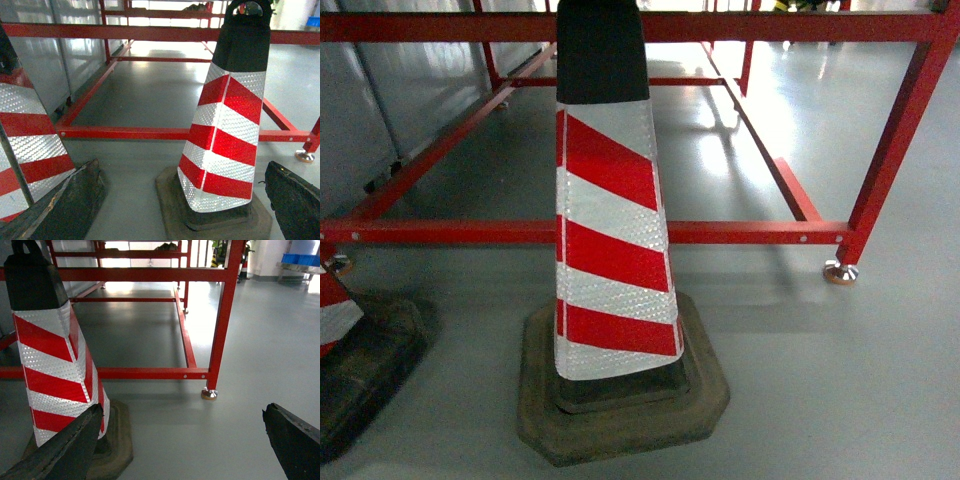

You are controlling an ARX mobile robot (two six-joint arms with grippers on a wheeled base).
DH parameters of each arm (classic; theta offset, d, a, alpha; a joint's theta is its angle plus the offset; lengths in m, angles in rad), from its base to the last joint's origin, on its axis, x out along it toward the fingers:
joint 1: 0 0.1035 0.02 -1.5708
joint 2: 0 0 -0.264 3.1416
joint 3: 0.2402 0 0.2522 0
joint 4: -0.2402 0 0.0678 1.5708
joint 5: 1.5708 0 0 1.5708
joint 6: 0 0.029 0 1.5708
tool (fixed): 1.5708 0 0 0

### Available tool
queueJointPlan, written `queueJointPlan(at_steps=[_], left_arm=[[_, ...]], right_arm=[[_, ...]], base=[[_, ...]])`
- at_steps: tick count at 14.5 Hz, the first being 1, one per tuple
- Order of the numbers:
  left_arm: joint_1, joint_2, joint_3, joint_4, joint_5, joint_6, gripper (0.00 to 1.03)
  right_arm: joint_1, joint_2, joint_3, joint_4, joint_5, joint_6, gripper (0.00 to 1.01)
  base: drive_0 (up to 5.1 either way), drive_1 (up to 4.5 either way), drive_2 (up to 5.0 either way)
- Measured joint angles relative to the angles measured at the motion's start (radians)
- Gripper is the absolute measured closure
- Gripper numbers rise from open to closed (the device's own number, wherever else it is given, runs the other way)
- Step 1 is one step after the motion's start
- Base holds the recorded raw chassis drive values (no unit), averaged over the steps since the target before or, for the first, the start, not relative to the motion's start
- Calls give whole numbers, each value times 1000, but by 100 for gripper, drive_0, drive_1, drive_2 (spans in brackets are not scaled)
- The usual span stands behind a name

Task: Pick blue part to blue bin on bottom shelf

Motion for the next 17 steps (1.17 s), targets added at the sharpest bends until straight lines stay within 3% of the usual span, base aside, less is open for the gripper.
queueJointPlan(at_steps=[17], left_arm=[[0,0,0,0,0,0,5]], right_arm=[[0,0,0,0,0,0,3]], base=[[0,0,0]])
